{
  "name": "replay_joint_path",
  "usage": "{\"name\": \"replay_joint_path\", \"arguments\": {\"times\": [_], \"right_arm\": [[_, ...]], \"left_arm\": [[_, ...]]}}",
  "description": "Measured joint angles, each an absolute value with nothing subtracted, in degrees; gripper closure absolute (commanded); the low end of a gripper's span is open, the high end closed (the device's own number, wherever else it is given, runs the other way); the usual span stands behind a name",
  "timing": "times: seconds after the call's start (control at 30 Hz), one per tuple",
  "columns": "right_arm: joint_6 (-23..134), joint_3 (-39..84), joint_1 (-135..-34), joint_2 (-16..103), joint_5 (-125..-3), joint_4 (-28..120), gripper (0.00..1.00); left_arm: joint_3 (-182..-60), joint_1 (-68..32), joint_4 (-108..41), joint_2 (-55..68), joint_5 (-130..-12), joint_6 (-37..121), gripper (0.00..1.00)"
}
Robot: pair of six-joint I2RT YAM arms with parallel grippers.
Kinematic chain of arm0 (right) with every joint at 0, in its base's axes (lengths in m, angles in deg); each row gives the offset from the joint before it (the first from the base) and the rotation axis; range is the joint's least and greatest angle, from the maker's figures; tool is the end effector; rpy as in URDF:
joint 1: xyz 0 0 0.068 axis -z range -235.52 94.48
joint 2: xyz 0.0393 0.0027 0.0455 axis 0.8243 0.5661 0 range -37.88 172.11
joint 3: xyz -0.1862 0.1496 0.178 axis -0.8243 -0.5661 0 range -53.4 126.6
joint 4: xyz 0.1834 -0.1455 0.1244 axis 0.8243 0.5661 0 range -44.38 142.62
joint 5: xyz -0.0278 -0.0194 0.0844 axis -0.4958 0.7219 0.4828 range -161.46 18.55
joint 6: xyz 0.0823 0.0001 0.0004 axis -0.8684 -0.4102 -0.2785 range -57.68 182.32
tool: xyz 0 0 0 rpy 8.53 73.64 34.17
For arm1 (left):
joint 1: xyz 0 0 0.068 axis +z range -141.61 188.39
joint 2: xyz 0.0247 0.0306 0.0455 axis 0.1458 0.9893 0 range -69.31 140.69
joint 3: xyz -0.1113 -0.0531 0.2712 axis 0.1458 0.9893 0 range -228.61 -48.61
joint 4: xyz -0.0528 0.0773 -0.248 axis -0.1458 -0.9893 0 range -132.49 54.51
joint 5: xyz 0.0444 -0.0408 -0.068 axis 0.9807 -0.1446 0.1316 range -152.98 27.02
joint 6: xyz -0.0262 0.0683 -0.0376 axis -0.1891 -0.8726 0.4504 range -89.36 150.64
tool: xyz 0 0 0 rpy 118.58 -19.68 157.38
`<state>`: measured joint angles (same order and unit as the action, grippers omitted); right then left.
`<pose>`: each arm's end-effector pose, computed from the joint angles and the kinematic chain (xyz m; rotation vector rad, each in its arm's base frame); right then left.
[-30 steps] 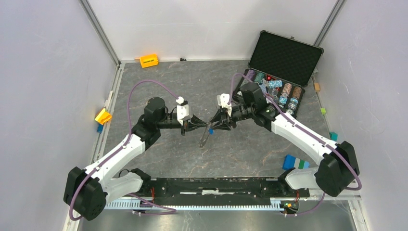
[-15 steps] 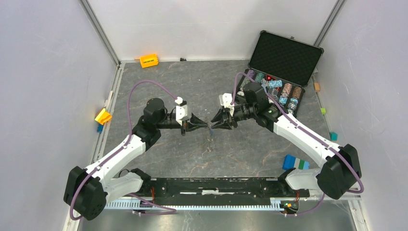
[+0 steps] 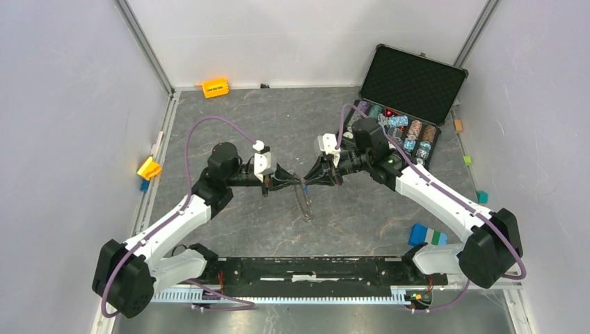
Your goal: Put the keys on the keyring
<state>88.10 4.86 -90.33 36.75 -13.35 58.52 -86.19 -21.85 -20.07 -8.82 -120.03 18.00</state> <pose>0.2088 0.2192 0.3257 -1.4935 1.3296 1.1408 0.1786 -0.1736 0.3094 1.2830 1.1995 -1.0643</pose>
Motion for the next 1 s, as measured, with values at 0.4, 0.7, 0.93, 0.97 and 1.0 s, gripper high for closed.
{"name": "replay_joint_path", "arguments": {"times": [0.4, 0.7, 0.93, 0.97, 1.0], "right_arm": [[87.4, 4.9, -90.4, 36.8, -13.0, 58.1, 0.79], [87.0, 4.9, -91.1, 37.1, -13.0, 58.0, 1.0], [86.2, 4.9, -91.1, 37.1, -14.6, 58.0, 1.0], [86.2, 4.9, -91.2, 37.1, -15.0, 58.1, 1.0], [86.1, 4.9, -91.3, 37.1, -15.7, 58.2, 1.0]], "left_arm": [[-86.0, -21.9, -19.0, -8.3, -120.1, 18.6, 0.98], [-85.8, -21.9, -18.6, -8.3, -120.1, 19.1, 0.98], [-85.7, -21.9, -18.9, -8.2, -119.8, 18.9, 0.98], [-85.7, -21.9, -19.2, -8.1, -119.7, 18.5, 0.98], [-85.7, -21.9, -19.6, -8.1, -119.5, 18.0, 0.98]]}}
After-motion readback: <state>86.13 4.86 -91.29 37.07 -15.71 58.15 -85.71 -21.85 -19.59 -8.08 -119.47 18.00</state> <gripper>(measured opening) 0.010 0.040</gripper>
